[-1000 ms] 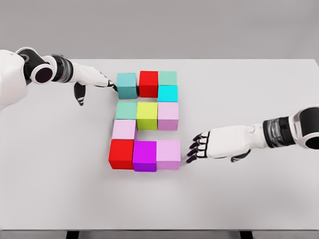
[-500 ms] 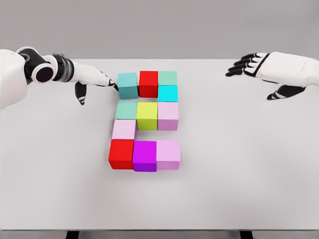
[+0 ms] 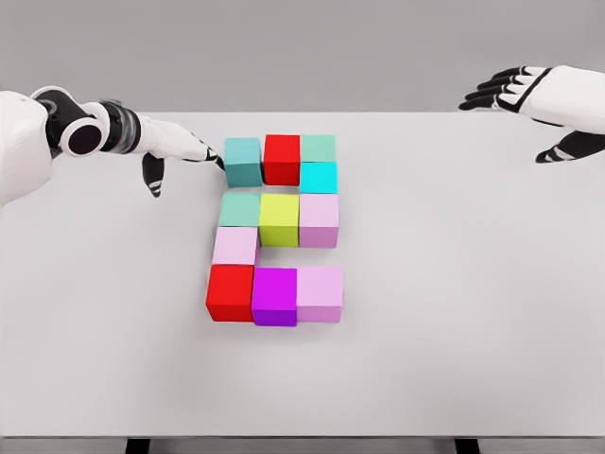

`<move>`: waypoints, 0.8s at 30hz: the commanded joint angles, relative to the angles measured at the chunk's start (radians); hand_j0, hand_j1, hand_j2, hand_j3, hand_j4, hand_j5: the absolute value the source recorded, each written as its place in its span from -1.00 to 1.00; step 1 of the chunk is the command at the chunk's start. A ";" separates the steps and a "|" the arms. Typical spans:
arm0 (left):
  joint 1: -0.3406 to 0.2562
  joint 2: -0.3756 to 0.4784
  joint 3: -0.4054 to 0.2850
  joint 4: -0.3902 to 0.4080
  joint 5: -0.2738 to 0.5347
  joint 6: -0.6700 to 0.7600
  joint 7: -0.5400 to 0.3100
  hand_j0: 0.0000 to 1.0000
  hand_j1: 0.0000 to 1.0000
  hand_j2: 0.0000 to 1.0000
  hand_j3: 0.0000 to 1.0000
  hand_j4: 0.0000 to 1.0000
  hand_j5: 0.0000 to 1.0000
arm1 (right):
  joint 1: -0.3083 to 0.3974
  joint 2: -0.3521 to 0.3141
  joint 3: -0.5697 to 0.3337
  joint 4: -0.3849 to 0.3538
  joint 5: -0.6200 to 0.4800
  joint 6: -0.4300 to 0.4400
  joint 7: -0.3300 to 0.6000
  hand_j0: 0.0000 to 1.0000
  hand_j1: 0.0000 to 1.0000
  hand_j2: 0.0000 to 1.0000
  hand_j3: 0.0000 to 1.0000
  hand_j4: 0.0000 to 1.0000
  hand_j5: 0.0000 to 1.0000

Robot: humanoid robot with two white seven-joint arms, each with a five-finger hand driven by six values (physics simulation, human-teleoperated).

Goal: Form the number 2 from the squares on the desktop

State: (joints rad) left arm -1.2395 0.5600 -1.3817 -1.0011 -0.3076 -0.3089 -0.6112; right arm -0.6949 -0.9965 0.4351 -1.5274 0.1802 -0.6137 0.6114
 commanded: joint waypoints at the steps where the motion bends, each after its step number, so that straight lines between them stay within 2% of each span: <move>1: 0.000 -0.002 0.001 0.001 -0.001 0.002 0.000 1.00 1.00 1.00 1.00 1.00 1.00 | 0.000 0.002 -0.001 0.010 -0.005 0.003 -0.001 1.00 1.00 1.00 1.00 1.00 1.00; 11: 0.002 -0.014 0.001 0.004 -0.004 0.004 0.000 1.00 1.00 1.00 1.00 1.00 1.00 | 0.006 0.038 0.016 0.012 -0.005 0.003 -0.001 1.00 1.00 1.00 1.00 1.00 1.00; 15: -0.006 0.001 0.004 0.004 0.004 -0.004 0.000 1.00 1.00 1.00 1.00 1.00 1.00 | 0.006 0.038 0.016 0.042 -0.005 0.003 -0.001 1.00 1.00 1.00 1.00 1.00 1.00; 17: -0.008 0.055 0.052 -0.005 0.007 -0.012 0.000 1.00 1.00 1.00 1.00 1.00 1.00 | 0.006 0.038 0.016 0.046 -0.005 0.003 -0.001 1.00 1.00 1.00 1.00 1.00 1.00; 18: -0.005 0.095 0.108 -0.042 0.008 -0.012 0.000 1.00 1.00 1.00 1.00 1.00 1.00 | 0.005 0.038 0.016 0.046 -0.005 0.003 -0.001 1.00 1.00 1.00 1.00 1.00 1.00; 19: 0.011 0.176 0.200 -0.128 0.018 -0.013 0.000 1.00 1.00 1.00 1.00 1.00 1.00 | 0.003 0.038 0.014 0.047 -0.005 0.003 -0.001 1.00 1.00 1.00 1.00 1.00 1.00; 20: 0.018 0.214 0.242 -0.158 0.045 -0.013 0.000 1.00 1.00 1.00 1.00 1.00 1.00 | 0.002 0.038 0.014 0.047 -0.005 0.003 -0.001 1.00 1.00 1.00 1.00 1.00 1.00; 22: 0.132 0.400 0.369 -0.339 0.400 -0.015 0.000 1.00 1.00 1.00 1.00 1.00 1.00 | 0.002 0.041 0.014 0.047 -0.005 0.003 -0.001 1.00 1.00 1.00 1.00 1.00 1.00; 24: 0.204 0.514 0.443 -0.448 0.634 -0.093 0.000 1.00 1.00 1.00 1.00 1.00 1.00 | 0.002 0.041 0.014 0.047 -0.005 0.003 -0.001 1.00 1.00 1.00 1.00 1.00 1.00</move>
State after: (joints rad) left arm -1.0156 0.9457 -1.0382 -1.3273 0.0994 -0.3625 -0.6115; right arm -0.6934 -0.9555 0.4500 -1.4811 0.1807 -0.6139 0.6114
